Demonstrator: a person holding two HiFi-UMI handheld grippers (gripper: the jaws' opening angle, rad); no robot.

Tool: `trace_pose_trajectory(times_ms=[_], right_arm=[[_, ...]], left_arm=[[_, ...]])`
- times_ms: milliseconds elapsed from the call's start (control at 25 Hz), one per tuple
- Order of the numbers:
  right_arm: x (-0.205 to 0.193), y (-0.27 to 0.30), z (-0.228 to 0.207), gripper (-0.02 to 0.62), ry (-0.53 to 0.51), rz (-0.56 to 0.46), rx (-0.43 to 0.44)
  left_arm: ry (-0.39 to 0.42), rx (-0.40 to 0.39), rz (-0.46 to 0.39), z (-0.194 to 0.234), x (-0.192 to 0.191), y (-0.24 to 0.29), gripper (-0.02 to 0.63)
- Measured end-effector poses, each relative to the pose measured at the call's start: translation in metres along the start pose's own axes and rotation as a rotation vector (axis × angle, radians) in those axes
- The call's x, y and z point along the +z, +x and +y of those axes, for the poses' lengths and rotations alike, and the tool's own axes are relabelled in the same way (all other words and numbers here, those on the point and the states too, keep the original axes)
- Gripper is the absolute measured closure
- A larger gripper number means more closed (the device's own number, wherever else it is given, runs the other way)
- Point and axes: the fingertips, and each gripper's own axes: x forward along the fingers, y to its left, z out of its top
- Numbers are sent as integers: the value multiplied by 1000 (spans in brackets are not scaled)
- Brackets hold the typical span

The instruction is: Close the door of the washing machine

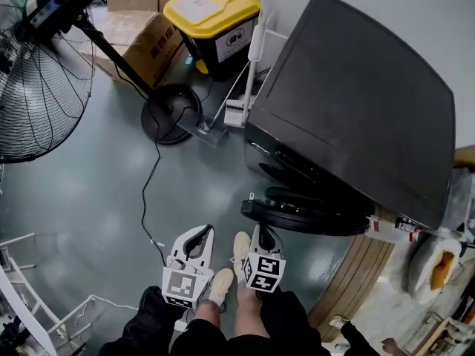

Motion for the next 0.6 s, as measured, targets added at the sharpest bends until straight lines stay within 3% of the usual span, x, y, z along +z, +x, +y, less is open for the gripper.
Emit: trace_pose_trajectory(times_ms=[600], right_arm=[[57,54,-22,578,-62,-49,-17]], left_arm=[[-30,15,9,28,8,50,582]])
